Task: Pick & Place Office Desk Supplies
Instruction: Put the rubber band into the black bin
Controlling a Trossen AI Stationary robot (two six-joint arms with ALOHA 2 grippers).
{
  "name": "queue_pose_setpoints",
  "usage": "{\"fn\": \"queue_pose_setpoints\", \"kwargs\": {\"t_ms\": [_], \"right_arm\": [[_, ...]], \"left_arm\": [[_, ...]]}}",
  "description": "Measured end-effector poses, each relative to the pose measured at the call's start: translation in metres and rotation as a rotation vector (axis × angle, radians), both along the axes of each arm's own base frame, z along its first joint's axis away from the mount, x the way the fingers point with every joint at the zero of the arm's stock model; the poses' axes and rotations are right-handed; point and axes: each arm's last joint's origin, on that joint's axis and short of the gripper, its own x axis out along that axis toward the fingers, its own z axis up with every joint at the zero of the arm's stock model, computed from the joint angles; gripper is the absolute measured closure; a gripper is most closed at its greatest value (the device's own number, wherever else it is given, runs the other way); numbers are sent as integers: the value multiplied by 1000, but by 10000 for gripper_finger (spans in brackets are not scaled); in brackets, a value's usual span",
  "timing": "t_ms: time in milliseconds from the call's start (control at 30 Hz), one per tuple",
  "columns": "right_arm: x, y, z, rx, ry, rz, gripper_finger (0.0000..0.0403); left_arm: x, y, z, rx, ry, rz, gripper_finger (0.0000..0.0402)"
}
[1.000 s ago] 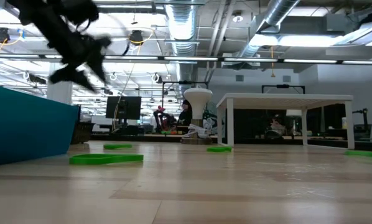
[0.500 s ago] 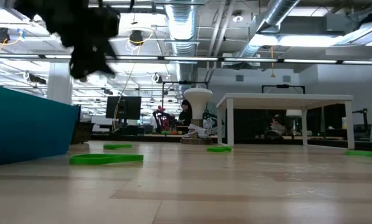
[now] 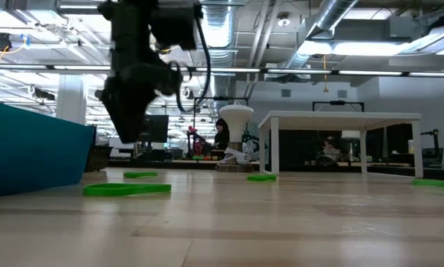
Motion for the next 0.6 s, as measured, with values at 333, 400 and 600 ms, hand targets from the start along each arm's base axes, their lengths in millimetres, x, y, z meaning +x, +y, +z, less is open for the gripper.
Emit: {"fn": "queue_pose_setpoints", "kwargs": {"t_ms": [333, 400, 600], "right_arm": [[-3, 4, 1, -13, -7, -6, 255], [-4, 4, 1, -13, -6, -7, 255], [-5, 6, 1, -24, -8, 0, 255]], "left_arm": [[19, 13, -10, -95, -127, 233, 224], [19, 16, -9, -84, -132, 246, 226], [14, 26, -25, -87, -131, 337, 233]]}}
